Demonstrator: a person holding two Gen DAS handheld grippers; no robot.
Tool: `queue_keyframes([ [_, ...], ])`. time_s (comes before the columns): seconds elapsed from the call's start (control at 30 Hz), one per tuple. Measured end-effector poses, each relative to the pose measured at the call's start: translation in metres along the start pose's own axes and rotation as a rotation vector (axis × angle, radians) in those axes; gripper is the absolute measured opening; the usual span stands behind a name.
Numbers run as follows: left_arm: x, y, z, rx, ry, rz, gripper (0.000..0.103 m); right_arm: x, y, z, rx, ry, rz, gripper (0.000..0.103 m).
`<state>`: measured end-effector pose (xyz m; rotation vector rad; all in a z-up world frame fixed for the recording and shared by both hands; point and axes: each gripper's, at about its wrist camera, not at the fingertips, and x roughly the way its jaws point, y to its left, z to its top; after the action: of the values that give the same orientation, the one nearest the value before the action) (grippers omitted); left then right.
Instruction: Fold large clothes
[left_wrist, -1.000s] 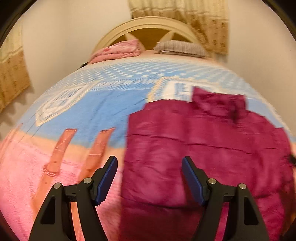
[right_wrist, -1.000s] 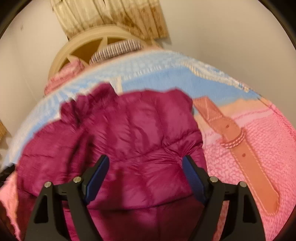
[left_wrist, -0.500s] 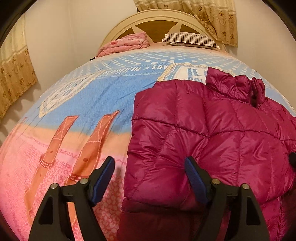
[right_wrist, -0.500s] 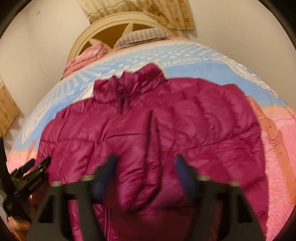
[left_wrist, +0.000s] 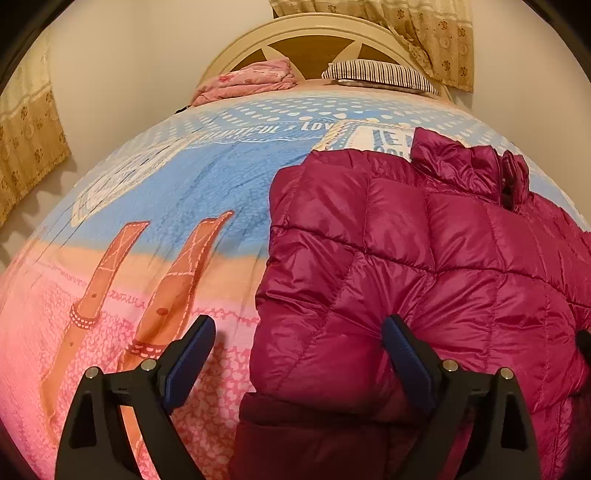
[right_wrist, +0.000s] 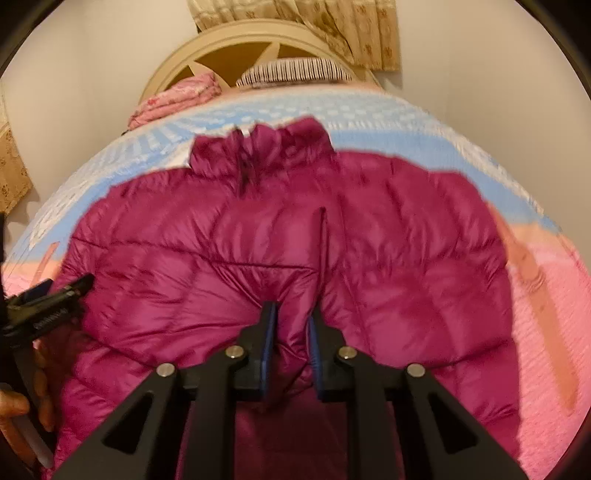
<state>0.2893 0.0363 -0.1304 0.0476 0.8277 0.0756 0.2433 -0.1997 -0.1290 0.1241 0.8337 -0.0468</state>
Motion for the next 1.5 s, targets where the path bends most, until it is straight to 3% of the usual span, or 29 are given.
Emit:
queue_keyframes([
  [0.17,0.004,0.005,0.000,-0.024,0.021,-0.019,0.095,0.005,-0.010,0.000,0.049,0.015,0.039,0.023],
  [0.3,0.007,0.013,-0.001,-0.069,0.038,-0.059,0.095,-0.009,-0.025,-0.001,0.097,0.016,0.062,0.038],
  [0.37,0.007,0.016,-0.002,-0.087,0.043,-0.070,0.095,-0.026,-0.030,-0.002,0.109,-0.033,0.006,0.038],
  [0.43,0.006,0.016,-0.002,-0.079,0.039,-0.061,0.095,-0.050,-0.034,0.000,0.104,-0.126,-0.103,0.044],
  [0.53,0.004,0.012,-0.002,-0.049,0.022,-0.026,0.095,-0.067,-0.026,0.013,0.073,-0.184,-0.078,0.044],
  [0.67,0.002,0.015,-0.003,-0.059,0.018,-0.032,0.095,-0.045,0.003,0.038,0.005,-0.140,-0.001,0.044],
  [0.83,-0.011,0.012,0.001,-0.023,0.010,-0.046,0.095,0.009,0.018,0.048,-0.024,-0.028,-0.006,0.041],
  [0.9,-0.023,0.006,0.009,0.025,-0.038,-0.033,0.095,0.028,0.015,0.040,-0.049,0.008,-0.030,0.043],
  [1.07,-0.046,-0.010,0.057,0.063,-0.150,-0.022,0.095,0.033,-0.001,0.033,-0.009,0.024,0.028,0.047],
  [1.17,-0.031,-0.018,0.086,0.037,-0.127,-0.043,0.095,0.033,0.001,0.031,-0.013,0.020,0.026,0.048],
  [1.27,-0.003,-0.023,0.092,0.005,-0.099,-0.016,0.095,0.033,0.001,0.030,-0.011,0.018,0.029,0.048],
  [1.37,0.032,-0.024,0.075,-0.018,-0.052,0.043,0.095,0.033,-0.001,0.031,-0.002,0.017,0.039,0.048],
  [1.43,0.057,-0.022,0.056,-0.045,0.022,0.016,0.095,0.034,-0.002,0.032,0.002,0.018,0.043,0.048],
  [1.5,0.054,-0.013,0.057,-0.079,0.016,-0.005,0.095,0.033,-0.003,0.032,0.006,0.018,0.050,0.049],
])
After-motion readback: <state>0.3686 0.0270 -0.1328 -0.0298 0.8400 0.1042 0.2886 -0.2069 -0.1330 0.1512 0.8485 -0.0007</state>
